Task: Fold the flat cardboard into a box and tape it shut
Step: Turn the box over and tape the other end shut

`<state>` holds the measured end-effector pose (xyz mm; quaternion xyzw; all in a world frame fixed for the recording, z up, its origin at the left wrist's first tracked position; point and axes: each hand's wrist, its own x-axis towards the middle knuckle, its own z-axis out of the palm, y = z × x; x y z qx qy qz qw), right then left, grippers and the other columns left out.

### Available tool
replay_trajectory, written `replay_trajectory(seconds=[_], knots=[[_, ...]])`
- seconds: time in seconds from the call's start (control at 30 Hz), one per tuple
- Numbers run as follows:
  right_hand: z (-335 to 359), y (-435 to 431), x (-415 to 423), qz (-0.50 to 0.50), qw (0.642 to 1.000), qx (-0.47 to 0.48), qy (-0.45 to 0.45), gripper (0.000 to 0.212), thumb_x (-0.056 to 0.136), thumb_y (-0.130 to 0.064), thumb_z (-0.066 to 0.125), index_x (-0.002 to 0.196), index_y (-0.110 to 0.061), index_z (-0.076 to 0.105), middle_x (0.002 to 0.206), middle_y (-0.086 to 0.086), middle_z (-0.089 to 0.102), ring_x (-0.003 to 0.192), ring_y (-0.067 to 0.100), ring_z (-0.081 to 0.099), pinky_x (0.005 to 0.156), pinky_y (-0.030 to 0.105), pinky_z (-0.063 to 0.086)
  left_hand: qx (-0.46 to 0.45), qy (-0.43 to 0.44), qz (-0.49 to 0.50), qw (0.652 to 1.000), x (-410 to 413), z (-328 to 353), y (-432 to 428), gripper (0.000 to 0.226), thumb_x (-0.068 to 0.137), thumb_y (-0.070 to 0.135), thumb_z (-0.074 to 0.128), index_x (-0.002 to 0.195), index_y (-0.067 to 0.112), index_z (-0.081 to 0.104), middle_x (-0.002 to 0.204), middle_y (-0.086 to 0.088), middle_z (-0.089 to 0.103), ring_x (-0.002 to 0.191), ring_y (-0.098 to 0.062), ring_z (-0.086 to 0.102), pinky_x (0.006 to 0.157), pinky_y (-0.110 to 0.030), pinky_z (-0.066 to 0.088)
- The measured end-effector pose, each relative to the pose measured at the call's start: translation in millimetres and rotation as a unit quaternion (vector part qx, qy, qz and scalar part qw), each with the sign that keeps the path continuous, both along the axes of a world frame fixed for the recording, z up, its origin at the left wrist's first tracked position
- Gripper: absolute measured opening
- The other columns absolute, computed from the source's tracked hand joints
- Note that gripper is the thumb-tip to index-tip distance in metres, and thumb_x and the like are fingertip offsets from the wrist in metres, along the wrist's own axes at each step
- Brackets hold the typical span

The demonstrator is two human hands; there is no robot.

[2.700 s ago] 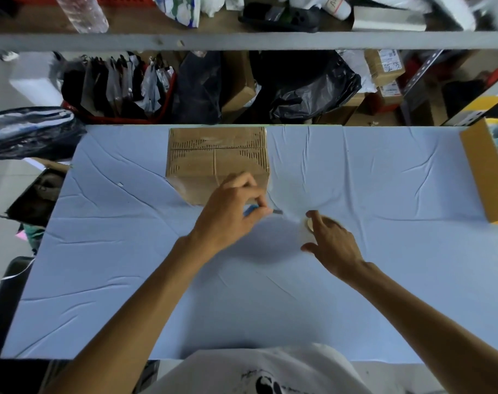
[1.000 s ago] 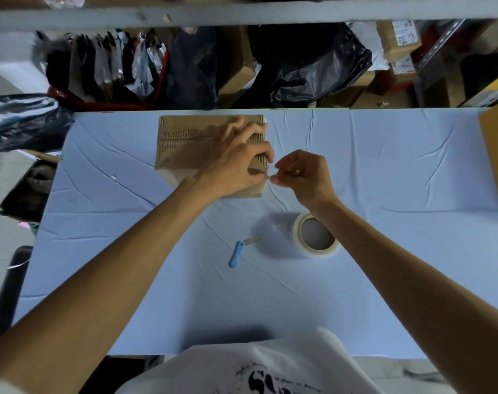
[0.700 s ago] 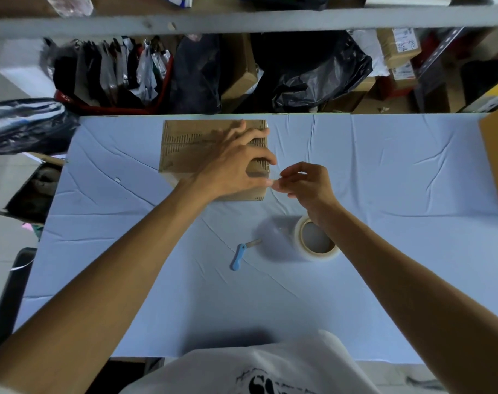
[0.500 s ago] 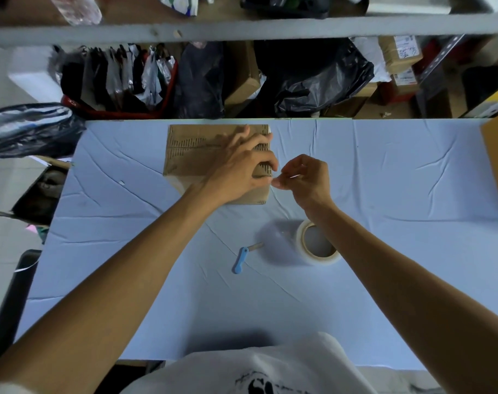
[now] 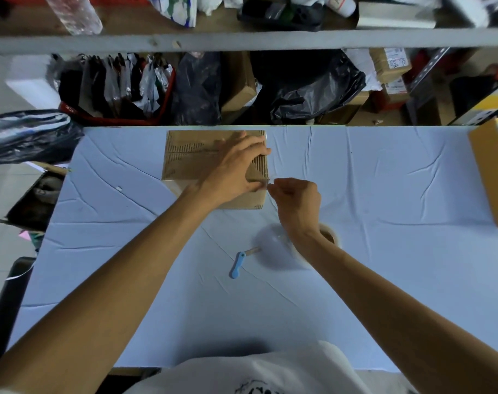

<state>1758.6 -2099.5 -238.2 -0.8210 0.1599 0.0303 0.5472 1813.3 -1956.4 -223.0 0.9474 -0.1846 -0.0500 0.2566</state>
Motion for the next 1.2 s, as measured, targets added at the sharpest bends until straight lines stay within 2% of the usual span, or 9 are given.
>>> replay_trajectory(seconds=[0.1,0.27,0.47,0.63,0.7,0.8,0.9,1.0,1.2], knots=[[2.4,7.3,-0.8,0.031,0.999,0.005,-0.028,0.029,0.087,-0.014,0.064,0.058,-0.009,0.062,0.049,0.000,0.038,0.045,0.011,0.023,0.041,0.019,0.018,-0.044,0.005,0.013,0.999,-3.3,-0.3,1.1,0.069,0.069,0.025,0.082,0.131,0.015,0.054,0.148,-0.007,0.037,0.141,-0.024,0.025,0.118,-0.042,0.015],[4.2,17.0,3.3,0.087,0.990,-0.102,-0.054,0.025,0.091,-0.023,0.060,0.081,-0.004,0.073,0.068,0.012,0.066,0.056,0.022,0.047,0.054,0.034,0.037,-0.005,0.010,0.004,1.000,-2.8,-1.1,5.4,0.078,0.067,0.015,0.082,0.137,0.020,0.048,0.153,-0.004,0.033,0.145,-0.023,0.019,0.119,-0.043,0.008],[2.0,11.8,8.2,0.140,0.949,-0.264,-0.099,0.028,0.087,-0.004,0.052,0.060,-0.007,0.049,0.064,0.019,0.058,0.054,0.032,0.039,0.055,0.032,0.027,-0.032,0.019,-0.009,0.999,-6.8,-2.0,9.6,0.090,0.068,0.017,0.082,0.145,0.020,0.036,0.153,-0.002,0.032,0.145,-0.022,0.020,0.117,-0.038,0.010],[5.7,-6.0,24.2,0.122,0.968,-0.212,-0.048,0.040,0.082,-0.044,0.069,0.069,-0.006,0.064,0.067,0.006,0.063,0.060,0.029,0.055,0.052,0.034,0.039,-0.147,-0.019,0.111,0.983,-14.6,8.6,48.1,0.058,0.076,0.022,0.076,0.130,0.022,0.054,0.138,-0.001,0.049,0.130,-0.011,0.039,0.111,-0.036,0.034],[8.6,-4.8,27.3,0.089,0.977,-0.188,-0.046,0.034,0.076,-0.041,0.076,0.086,-0.010,0.064,0.080,-0.001,0.062,0.070,0.020,0.056,0.056,0.029,0.038,-0.126,-0.085,0.232,0.961,-21.6,4.8,69.3,0.048,0.078,0.022,0.071,0.124,0.019,0.056,0.126,-0.005,0.054,0.118,-0.019,0.048,0.100,-0.038,0.043],[12.5,0.7,30.3,0.069,0.994,-0.080,0.001,0.049,0.072,-0.027,0.082,0.112,-0.005,0.063,0.096,0.005,0.068,0.085,0.021,0.065,0.071,0.032,0.055,-0.134,-0.008,0.364,0.922,-29.5,-5.7,89.8,0.060,0.078,0.037,0.073,0.129,0.018,0.047,0.124,-0.004,0.051,0.109,-0.021,0.051,0.087,-0.026,0.041],[15.1,7.5,28.4,0.079,0.995,-0.060,-0.013,0.021,0.078,-0.013,0.076,0.093,0.000,0.071,0.085,0.016,0.073,0.082,0.034,0.068,0.075,0.050,0.055,-0.226,0.049,0.381,0.895,-28.4,-10.9,94.2,0.069,0.072,0.041,0.078,0.130,0.023,0.045,0.112,0.009,0.051,0.095,-0.011,0.055,0.072,-0.011,0.041],[14.4,10.3,25.8,0.057,0.996,-0.067,-0.022,0.013,0.079,-0.010,0.073,0.091,-0.003,0.073,0.080,0.012,0.074,0.075,0.029,0.070,0.072,0.048,0.057,-0.260,0.070,0.399,0.877,-30.6,-15.5,97.1,0.074,0.067,0.045,0.081,0.129,0.021,0.048,0.112,0.012,0.055,0.093,-0.011,0.059,0.076,-0.018,0.045],[12.8,-3.0,19.3,-0.020,0.999,-0.047,0.015,0.036,0.079,-0.019,0.071,0.115,-0.012,0.065,0.089,0.002,0.072,0.082,0.020,0.068,0.082,0.042,0.057,-0.374,0.133,0.334,0.855,-45.6,-25.5,94.2,0.058,0.071,0.027,0.081,0.124,0.026,0.058,0.117,0.007,0.065,0.103,-0.015,0.065,0.090,-0.032,0.053]])
